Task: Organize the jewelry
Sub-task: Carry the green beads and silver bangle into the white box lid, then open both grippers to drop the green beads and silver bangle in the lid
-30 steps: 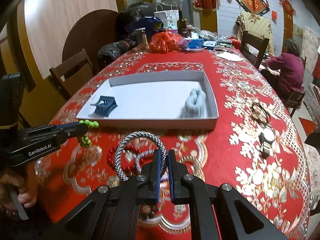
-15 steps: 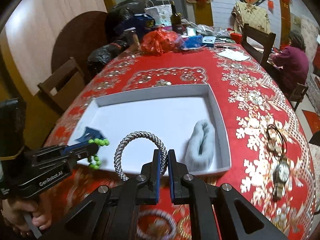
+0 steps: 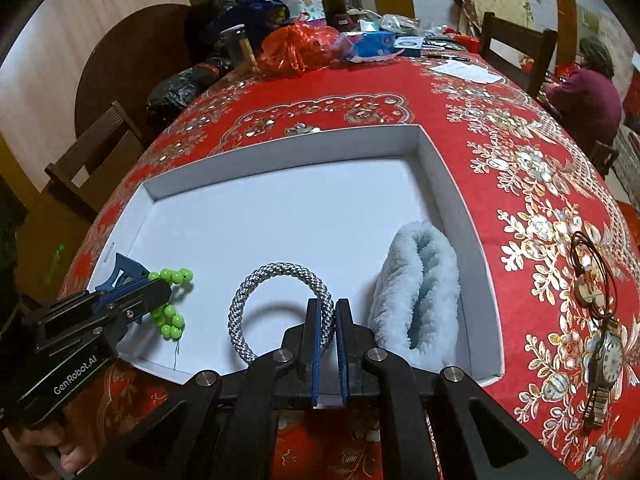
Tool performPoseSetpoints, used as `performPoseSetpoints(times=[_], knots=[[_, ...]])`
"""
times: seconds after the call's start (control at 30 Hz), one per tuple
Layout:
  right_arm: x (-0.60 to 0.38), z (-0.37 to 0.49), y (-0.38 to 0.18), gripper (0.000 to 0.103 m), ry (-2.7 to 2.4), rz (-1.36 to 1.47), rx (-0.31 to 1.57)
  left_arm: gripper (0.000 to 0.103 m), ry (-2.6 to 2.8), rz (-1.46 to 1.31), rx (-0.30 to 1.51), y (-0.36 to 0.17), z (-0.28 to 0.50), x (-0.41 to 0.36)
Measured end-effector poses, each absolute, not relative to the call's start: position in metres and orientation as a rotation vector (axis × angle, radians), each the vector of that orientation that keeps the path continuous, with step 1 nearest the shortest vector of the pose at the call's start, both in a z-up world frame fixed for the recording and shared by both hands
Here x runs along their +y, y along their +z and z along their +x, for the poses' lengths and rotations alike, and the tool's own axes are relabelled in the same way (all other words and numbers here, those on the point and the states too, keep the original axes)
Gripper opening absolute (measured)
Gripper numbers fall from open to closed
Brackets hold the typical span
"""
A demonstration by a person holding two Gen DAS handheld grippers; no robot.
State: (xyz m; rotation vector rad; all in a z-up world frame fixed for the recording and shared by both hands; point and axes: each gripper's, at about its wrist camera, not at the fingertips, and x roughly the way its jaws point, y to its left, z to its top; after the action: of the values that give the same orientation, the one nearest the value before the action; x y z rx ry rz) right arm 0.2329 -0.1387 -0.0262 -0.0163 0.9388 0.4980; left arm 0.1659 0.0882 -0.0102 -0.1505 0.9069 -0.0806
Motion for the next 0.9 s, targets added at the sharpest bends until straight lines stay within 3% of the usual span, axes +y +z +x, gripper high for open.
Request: performPoseSetpoints(times=[0.1,0.23,0.9], knots=[[-0.136,0.232,-0.024,0.006,0.496,-0.018,0.926,0.012,-0.073,-0.122,0.924,-0.014,0.165,0.084],[-0.135,0.232,-0.019,0.007,0.514,-0.001,0.912,0.033,-0.062,-0.114,0.918,-0.013,0.163,0.082],[-0.119,0.181,-0.032,0.007,0.7,-0.065,0.983,0.032,0.038,-0.179,1.022,-0.019,0.115,0.1]])
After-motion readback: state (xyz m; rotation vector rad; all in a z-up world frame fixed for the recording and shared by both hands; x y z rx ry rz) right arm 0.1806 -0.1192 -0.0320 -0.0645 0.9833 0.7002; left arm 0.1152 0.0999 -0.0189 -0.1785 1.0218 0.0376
